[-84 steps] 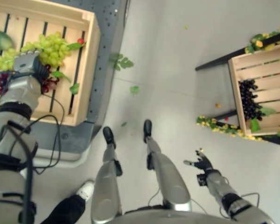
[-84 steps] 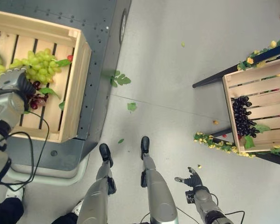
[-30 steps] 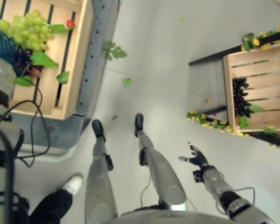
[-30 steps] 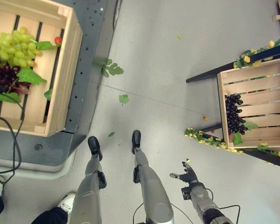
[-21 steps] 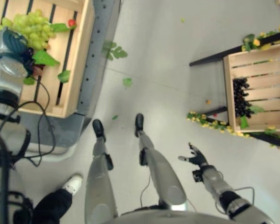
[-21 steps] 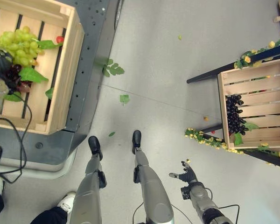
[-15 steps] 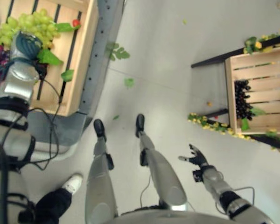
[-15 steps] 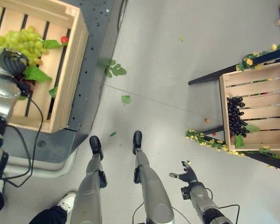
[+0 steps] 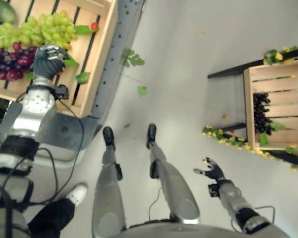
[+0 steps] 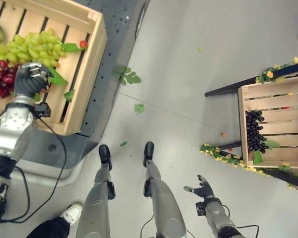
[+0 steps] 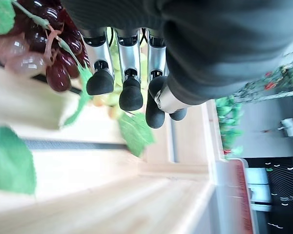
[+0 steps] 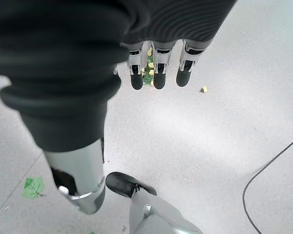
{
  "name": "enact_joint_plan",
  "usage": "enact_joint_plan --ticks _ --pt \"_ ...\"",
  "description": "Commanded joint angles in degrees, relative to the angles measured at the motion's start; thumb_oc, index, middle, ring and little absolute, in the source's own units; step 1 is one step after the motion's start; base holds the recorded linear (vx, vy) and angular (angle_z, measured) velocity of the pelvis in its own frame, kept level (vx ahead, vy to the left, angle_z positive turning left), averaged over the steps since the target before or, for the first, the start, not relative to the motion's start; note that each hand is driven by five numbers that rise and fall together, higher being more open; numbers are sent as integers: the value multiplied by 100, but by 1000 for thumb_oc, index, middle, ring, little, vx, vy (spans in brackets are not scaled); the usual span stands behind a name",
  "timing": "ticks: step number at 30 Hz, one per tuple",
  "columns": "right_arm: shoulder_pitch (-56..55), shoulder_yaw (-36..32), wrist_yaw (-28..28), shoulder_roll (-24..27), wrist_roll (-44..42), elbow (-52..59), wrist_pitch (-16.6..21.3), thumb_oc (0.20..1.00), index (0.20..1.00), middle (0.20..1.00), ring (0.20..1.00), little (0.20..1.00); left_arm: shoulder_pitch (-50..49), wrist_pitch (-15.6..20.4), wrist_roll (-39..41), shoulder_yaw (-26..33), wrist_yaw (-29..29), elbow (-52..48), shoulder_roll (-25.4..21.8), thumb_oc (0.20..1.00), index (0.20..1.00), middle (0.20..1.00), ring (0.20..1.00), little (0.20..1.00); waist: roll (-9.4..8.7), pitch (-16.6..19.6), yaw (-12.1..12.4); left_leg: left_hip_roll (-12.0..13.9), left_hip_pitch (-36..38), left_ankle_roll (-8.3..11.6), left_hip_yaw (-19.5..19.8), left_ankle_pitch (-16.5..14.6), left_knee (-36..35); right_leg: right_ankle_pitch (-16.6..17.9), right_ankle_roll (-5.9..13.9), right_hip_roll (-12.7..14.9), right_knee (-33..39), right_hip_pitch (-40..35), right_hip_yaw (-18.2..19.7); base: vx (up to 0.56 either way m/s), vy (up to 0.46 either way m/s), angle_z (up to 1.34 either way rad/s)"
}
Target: Pick up the fruits from the basket on one side to the basket on the other side
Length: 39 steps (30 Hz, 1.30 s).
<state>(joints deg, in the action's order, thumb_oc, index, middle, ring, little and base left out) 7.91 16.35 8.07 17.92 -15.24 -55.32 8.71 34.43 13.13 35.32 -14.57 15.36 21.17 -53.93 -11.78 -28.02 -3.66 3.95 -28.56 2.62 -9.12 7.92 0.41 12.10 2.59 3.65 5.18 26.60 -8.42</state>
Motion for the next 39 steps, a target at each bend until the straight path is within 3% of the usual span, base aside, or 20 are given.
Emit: enact_joint_plan --ticks 1,5,6,7,8,9,10,12,17,27,39 --pt "-288 -111 53 206 27 24 -44 1000 1000 1000 1000 1000 218 353 109 386 8 -167 -147 200 200 200 200 200 303 -176 40 -300 168 -13 354 -102 -305 -195 762 271 -160 -338 -229 0 0 0" --pt "-299 -99 22 224 28 46 -29 1000 1000 1000 1000 1000 277 258 -134 342 15 -37 -284 200 200 200 200 200 314 -176 37 -296 173 -12 351 -93 -317 -195 763 272 -156 -340 -226 0 0 0" --pt "-291 -97 11 244 47 34 -19 1000 1000 1000 1000 1000 348 182 -395 280 13 59 -395 247 247 247 247 247 316 -176 41 -293 173 -12 350 -89 -323 -194 762 271 -157 -335 -225 0 0 0" --pt "-284 -98 1 252 43 29 -11 1000 1000 1000 1000 1000 396 157 -503 266 33 125 -433 771 771 771 771 771 318 -176 41 -289 169 -11 352 -88 -319 -191 765 272 -157 -330 -230 0 0 0" --pt "-274 -91 -2 256 40 22 -3 1000 1000 1000 1000 1000 482 87 -789 225 78 234 -503 1000 1000 1000 1000 1000 316 -176 46 -288 164 -12 355 -89 -314 -193 764 271 -160 -326 -231 0 0 0" --pt "-274 -91 -2 256 40 22 -3 1000 1000 1000 1000 1000 483 87 -789 224 78 235 -503 1000 1000 1000 1000 1000 316 -176 46 -288 164 -12 354 -89 -314 -193 764 271 -160 -326 -231 0 0 0" --pt "-233 -60 -24 263 37 2 24 1000 1000 1000 1000 1000 787 -129 -1580 19 210 543 -680 1000 1000 1000 1000 1000 305 -176 48 -280 162 -11 357 -78 -320 -195 764 267 -157 -333 -229 0 0 0" --pt "-197 -25 -37 280 23 -18 55 1000 1000 1000 1000 1000 1102 -237 -2059 -158 320 837 -787 1000 1000 1000 1000 1000 298 -167 30 -276 156 -11 356 -79 -320 -198 764 266 -156 -326 -222 0 0 0" --pt "-126 56 -27 303 -3 18 118 1000 1000 1000 1000 1000 1943 -564 -2908 -764 429 1666 -888 1000 1000 1000 1000 1000 293 -158 -9 -260 151 -15 324 -75 -331 -197 768 270 -156 -299 -209 0 0 0" --pt "-40 229 34 295 -137 27 193 1000 1000 1000 1000 1000 3481 -881 -3831 -2278 375 3333 -841 1000 1000 1000 1000 1000 360 -136 -136 -273 83 -21 242 -59 -332 -175 779 280 -165 -198 -164 1 1 0" --pt "-75 282 87 359 -224 193 270 1000 1000 1000 1000 1000 3968 -1186 -4943 -3086 369 3835 -641 1000 1000 1000 1000 1000 431 -98 -250 -301 -47 -31 195 -75 -319 -173 799 300 -173 -72 -124 2 1 0"
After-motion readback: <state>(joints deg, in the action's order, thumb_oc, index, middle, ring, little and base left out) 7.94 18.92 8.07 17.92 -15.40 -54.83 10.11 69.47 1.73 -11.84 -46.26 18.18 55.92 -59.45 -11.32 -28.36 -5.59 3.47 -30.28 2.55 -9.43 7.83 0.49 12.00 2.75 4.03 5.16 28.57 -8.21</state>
